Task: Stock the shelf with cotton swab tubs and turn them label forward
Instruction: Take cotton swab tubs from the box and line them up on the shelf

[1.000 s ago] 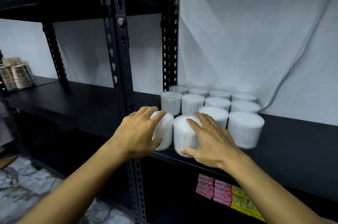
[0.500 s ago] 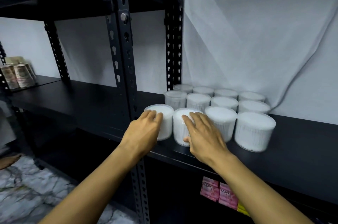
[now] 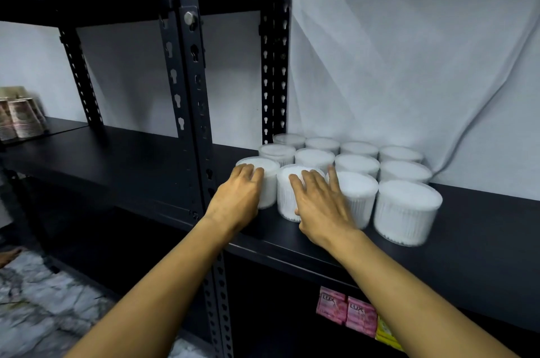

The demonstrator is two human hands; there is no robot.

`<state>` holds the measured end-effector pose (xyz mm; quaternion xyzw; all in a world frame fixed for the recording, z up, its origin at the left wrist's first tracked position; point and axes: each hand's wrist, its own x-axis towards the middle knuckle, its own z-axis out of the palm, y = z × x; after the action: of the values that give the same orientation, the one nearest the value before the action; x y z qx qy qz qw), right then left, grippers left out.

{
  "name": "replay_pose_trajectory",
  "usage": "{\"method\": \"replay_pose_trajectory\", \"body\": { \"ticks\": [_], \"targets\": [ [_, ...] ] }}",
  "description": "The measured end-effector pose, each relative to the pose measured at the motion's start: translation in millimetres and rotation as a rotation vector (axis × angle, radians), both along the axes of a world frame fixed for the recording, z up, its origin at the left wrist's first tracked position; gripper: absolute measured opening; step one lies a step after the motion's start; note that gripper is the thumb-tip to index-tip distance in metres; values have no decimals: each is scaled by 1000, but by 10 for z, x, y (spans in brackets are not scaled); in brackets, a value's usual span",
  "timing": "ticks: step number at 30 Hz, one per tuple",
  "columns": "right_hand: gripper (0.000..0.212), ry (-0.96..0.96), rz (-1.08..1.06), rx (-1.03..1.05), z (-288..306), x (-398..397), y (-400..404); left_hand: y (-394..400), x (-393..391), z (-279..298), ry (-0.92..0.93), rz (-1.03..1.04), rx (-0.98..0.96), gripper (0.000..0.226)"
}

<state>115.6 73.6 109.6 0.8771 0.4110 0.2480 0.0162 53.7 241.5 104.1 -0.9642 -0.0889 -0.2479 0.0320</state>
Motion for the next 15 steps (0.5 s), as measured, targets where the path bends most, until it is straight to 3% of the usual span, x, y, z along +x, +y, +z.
{"method": "replay_pose_trajectory", "body": {
  "ticks": [8, 15],
  "targets": [
    [72, 34, -27, 35, -9, 36, 38, 17, 53, 21, -8, -10, -18, 36],
    [68, 18, -54, 41, 11, 72, 80, -1, 68, 44, 13, 11, -19, 39]
  ]
}}
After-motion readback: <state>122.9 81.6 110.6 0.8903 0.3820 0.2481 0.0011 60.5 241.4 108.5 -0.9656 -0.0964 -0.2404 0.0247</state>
